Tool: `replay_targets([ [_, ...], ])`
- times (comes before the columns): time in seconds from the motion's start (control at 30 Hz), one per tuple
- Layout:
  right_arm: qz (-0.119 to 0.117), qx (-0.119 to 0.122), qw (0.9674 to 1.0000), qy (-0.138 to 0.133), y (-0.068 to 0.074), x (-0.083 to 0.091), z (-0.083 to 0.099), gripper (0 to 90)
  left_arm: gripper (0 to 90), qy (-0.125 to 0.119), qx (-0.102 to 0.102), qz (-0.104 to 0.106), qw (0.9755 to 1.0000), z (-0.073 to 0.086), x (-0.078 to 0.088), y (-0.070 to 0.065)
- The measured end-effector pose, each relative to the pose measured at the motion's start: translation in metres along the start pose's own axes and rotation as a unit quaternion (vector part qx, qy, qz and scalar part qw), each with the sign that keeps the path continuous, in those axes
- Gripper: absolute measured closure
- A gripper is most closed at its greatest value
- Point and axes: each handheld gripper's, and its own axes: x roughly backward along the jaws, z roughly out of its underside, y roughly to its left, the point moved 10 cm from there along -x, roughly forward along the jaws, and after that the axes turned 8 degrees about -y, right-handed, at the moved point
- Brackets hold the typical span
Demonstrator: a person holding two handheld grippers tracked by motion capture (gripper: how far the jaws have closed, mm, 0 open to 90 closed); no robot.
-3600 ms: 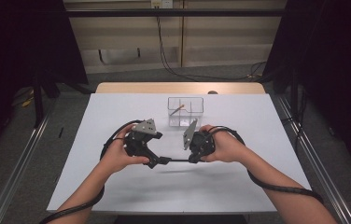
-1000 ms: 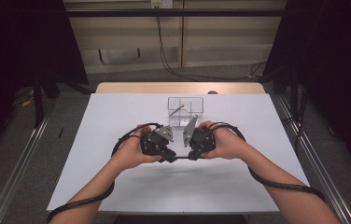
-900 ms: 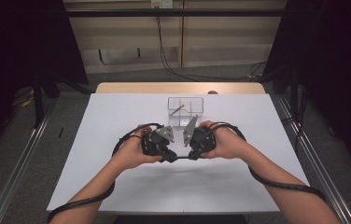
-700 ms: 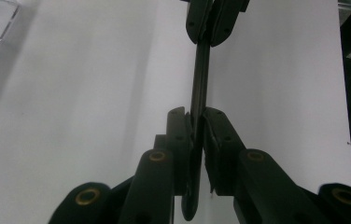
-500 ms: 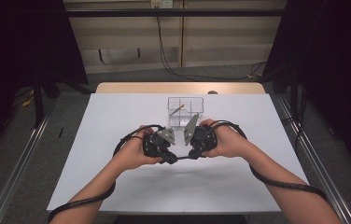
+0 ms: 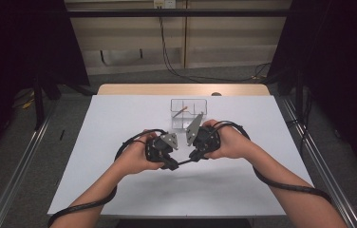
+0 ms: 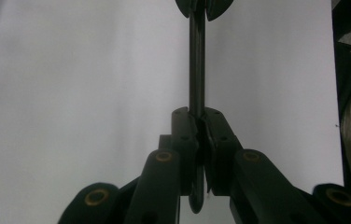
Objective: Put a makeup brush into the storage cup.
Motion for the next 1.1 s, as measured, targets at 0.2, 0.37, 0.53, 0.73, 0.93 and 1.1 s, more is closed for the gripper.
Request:
replay_targets([
  [0.2, -0.009, -0.008, 0.9999, -0.009, 0.002, 0.000, 0.001, 84.5, 84.4, -0.001, 0.005, 0.009, 0.9999, 0.000, 0.000, -0.002],
  [0.37, -0.006, -0.019, 0.9996, -0.018, 0.002, 0.001, 0.000, 79.6, 84.4, -0.004, 0.006, -0.006, 1.0000, 0.000, 0.000, 0.000],
  [0.53, -0.013, -0.039, 0.9980, -0.048, 0.003, 0.001, 0.000, 68.9, 84.4, -0.004, 0.011, -0.005, 0.9999, 0.001, 0.002, 0.001],
  [0.73, -0.008, -0.062, 0.9947, -0.081, -0.001, 0.000, 0.003, 48.0, 84.4, -0.009, 0.017, -0.008, 0.9998, 0.002, 0.004, 0.003],
  [0.93, 0.009, -0.093, 0.9869, -0.131, -0.006, 0.001, 0.001, 27.1, 84.4, -0.011, 0.020, -0.011, 0.9997, 0.002, 0.005, 0.003],
  [1.1, 0.019, -0.120, 0.9772, -0.174, -0.009, 0.003, 0.000, 18.5, 84.4, -0.014, 0.022, -0.006, 0.9996, 0.002, 0.005, 0.002],
])
